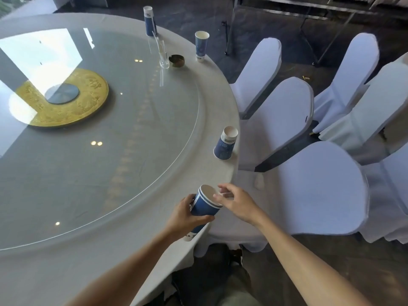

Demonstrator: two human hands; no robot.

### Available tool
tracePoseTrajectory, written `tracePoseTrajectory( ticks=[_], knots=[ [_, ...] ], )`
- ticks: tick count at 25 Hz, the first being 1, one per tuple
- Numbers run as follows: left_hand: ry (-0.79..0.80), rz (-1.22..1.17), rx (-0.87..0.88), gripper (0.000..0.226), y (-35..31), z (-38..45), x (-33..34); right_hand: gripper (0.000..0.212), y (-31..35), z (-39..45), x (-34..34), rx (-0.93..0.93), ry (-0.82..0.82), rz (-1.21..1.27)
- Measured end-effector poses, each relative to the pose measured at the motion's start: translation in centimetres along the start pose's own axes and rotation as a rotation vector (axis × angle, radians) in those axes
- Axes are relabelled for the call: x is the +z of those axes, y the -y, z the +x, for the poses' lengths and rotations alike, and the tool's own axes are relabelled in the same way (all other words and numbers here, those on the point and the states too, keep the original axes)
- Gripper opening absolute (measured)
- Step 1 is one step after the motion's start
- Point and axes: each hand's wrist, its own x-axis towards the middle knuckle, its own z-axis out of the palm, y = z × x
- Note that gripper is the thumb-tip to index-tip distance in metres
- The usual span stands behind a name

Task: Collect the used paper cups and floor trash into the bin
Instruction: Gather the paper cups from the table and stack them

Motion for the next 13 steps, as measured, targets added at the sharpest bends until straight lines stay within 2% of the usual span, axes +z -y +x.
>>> tracePoseTrajectory(
  ticks=[2,5,10,13],
  knots=[
    [-0.048,-0.025,-0.052,0.078,-0.7,1.7,0.6,0.068,0.3,3.4,-2.7,-0.098,-0.079,-0.145],
    [-0.122,-0.049,-0.134,0.076,-1.6,3.7,1.5,0.085,1.5,9.7,-7.1,-0.292,-0.151,-0.65],
    [-0.236,-0.104,-0.264,0.073,-3.8,5.6,4.6,0.089,3.1,19.5,-11.7,-0.549,-0.03,-1.28],
    [-0.275,-0.095,-0.309,0.075,-5.7,5.8,6.0,0.086,2.9,23.9,-12.1,-0.567,0.049,-1.52]
  ],
)
